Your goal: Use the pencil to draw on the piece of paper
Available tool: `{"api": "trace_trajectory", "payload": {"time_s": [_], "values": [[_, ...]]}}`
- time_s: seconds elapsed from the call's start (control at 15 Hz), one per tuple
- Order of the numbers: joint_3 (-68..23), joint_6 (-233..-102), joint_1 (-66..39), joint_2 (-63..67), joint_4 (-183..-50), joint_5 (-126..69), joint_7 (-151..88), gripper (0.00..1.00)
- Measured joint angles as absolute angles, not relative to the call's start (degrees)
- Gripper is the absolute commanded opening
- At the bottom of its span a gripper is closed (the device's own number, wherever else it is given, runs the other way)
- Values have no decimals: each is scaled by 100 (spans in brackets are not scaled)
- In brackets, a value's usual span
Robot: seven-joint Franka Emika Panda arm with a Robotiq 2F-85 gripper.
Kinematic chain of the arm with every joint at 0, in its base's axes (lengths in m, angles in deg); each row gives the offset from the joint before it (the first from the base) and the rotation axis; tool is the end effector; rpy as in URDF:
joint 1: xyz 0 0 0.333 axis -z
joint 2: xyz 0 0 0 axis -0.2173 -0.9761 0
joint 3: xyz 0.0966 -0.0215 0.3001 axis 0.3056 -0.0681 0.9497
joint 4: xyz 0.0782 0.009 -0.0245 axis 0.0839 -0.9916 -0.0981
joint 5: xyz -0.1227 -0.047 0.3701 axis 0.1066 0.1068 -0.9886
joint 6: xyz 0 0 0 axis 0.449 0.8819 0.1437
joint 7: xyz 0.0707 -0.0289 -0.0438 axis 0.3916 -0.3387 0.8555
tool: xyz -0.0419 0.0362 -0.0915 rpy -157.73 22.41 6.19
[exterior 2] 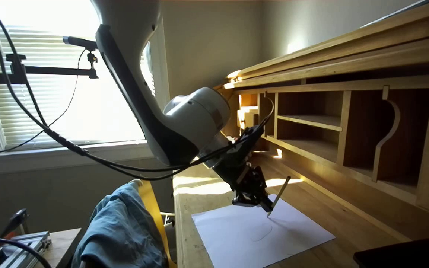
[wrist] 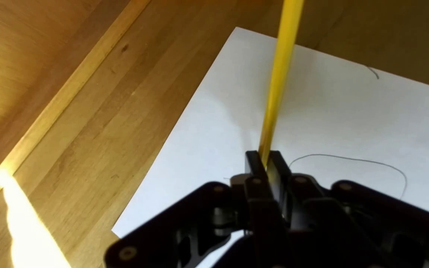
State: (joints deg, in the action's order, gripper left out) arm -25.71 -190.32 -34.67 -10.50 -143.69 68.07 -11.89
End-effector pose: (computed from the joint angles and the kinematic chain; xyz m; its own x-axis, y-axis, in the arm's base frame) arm 0.5313 0.1788 0.1698 -0.3550 0.7356 -0.5769 0.6857 0.6243 0.3741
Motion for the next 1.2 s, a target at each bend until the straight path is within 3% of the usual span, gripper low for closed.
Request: {"api": "trace_trajectory", "payload": {"time_s": [1.2], "values": [[-2351, -19032, -3632, -1175, -14170, 7086, -1189, 2]]}}
